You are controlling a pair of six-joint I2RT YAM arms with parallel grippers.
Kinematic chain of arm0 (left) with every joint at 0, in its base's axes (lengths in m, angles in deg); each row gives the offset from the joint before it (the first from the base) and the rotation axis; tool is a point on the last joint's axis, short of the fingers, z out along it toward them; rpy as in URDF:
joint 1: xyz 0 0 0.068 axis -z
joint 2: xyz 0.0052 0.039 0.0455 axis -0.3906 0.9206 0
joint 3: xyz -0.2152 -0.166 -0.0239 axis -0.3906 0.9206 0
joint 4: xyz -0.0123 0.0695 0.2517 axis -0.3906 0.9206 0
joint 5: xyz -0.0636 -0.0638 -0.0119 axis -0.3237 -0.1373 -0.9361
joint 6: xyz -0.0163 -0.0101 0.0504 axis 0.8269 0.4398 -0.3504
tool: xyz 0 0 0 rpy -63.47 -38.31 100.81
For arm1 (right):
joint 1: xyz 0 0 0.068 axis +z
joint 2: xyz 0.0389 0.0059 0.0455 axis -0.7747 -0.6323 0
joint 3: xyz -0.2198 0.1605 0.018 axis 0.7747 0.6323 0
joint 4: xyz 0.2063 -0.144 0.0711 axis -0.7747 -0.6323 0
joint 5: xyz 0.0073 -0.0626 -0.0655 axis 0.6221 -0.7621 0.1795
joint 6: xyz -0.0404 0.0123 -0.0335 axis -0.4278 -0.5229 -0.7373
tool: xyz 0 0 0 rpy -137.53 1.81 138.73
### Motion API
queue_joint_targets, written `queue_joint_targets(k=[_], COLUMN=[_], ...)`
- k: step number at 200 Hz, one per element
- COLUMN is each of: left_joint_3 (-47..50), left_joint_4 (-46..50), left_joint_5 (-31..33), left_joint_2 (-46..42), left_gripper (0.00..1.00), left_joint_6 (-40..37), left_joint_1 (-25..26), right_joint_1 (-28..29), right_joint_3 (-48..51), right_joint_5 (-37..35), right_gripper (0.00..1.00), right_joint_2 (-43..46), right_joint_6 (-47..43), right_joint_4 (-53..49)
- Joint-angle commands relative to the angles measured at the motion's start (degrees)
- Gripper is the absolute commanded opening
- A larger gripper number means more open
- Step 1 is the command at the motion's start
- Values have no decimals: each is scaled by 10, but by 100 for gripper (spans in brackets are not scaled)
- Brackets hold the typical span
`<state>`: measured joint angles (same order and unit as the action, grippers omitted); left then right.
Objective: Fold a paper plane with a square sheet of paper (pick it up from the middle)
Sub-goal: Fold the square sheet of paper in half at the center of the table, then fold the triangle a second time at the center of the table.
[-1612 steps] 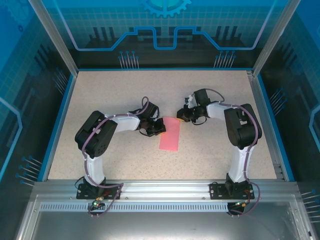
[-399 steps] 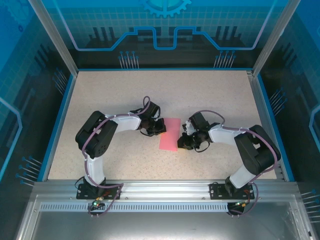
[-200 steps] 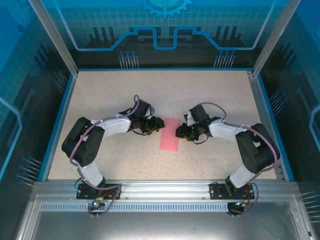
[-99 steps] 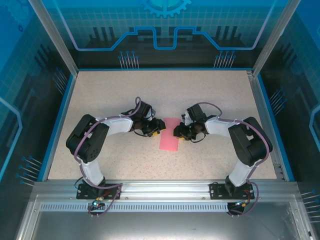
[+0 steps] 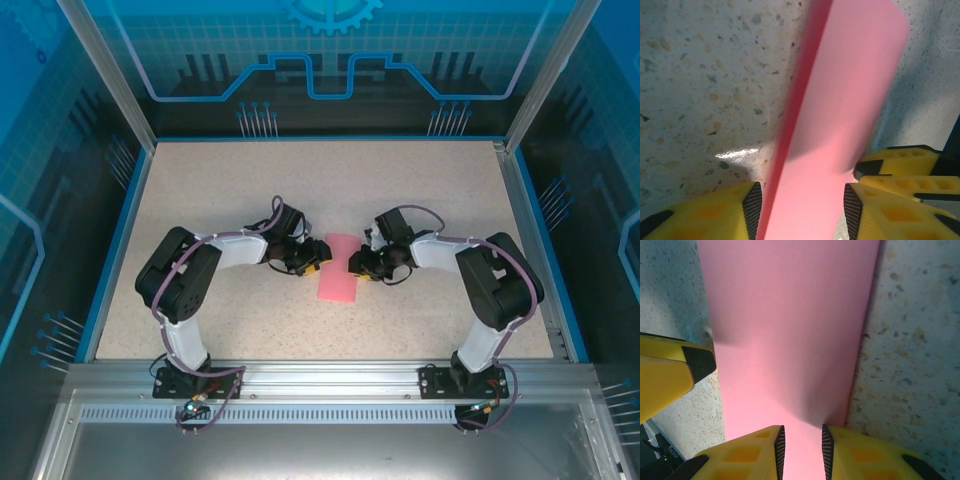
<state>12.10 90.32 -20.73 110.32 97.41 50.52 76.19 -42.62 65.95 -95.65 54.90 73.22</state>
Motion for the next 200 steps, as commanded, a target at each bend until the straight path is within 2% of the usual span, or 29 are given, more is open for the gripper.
queue_joint_targets(k=[1,80,122,159,200], left_joint_3=[-17,-40,-33,-30,-29], left_joint_4=[9,33,40,55,51], left_joint_5=[-21,-20,2,27,26], left_joint_2=[12,30,8,-8,-4], left_gripper=[50,51,53,55,55], left_joint_6=[4,-5,-10,-17,-12], left_joint_1=[1,12,13,13,12], right_joint_1=[-9,-12,-14,-14,-14], right_joint_3=[4,13,16,12,2], right_joint_5=[6,4,1,14,38], right_gripper=[29,28,26,27,27], right_joint_2=[15,5,4,26,25], right_joint_6=[-6,-8,-10,-5,-4], right_joint_4=[-11,-9,-16,-8,4])
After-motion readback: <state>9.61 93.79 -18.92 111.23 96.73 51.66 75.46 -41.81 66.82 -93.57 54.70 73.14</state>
